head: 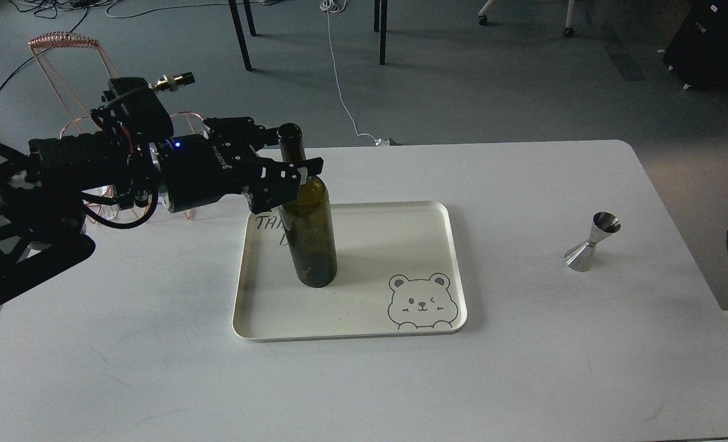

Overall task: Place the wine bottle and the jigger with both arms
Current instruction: 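Close the left gripper on the bottle neck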

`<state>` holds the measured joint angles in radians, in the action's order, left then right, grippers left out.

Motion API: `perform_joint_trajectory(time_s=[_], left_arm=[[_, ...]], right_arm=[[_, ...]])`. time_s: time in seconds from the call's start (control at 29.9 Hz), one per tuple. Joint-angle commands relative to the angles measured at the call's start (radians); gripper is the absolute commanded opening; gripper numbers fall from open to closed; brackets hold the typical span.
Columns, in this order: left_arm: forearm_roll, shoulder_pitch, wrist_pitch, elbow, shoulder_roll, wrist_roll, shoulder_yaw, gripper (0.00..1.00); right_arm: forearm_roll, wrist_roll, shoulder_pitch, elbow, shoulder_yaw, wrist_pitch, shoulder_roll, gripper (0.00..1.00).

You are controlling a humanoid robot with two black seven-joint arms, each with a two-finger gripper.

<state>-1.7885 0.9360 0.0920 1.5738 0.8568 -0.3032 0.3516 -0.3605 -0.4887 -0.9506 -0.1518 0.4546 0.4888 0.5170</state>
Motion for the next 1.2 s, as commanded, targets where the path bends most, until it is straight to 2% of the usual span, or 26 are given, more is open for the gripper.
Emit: perform_joint_trajectory(time_s=[0.0, 0.13, 0.4, 0.7, 0.9, 1.17], left_arm=[[0.003, 0.001, -0.005, 0.0, -0.001, -0.001, 0.001, 0.51], [0.009, 0.001, -0.005, -0.003, -0.001, -0.002, 0.0, 0.45], [0.012, -0.019, -0.018, -0.003, 0.002, -0.002, 0.001, 0.45], [0.014, -0.02, -0.023, 0.002, 0.01, -0.004, 0.004, 0.46], [0.014, -0.022, -0.041, 0.006, 0.019, -0.005, 0.004, 0.54], [0.014, -0.031, -0.043, 0.006, 0.025, -0.034, 0.001, 0.51]], right_arm=[[0.0, 0.0, 0.003, -0.002, -0.001, 0.0, 0.003, 0.97], [0.002, 0.0, 0.003, -0.002, -0.002, 0.0, 0.003, 0.97], [0.005, 0.0, 0.003, -0.002, -0.002, 0.0, 0.003, 0.97], [0.005, 0.0, 0.003, -0.002, -0.002, 0.0, 0.012, 0.98], [0.006, 0.0, 0.004, 0.003, -0.005, 0.0, 0.014, 0.98], [0.006, 0.0, 0.006, 0.008, -0.004, 0.0, 0.026, 0.98]])
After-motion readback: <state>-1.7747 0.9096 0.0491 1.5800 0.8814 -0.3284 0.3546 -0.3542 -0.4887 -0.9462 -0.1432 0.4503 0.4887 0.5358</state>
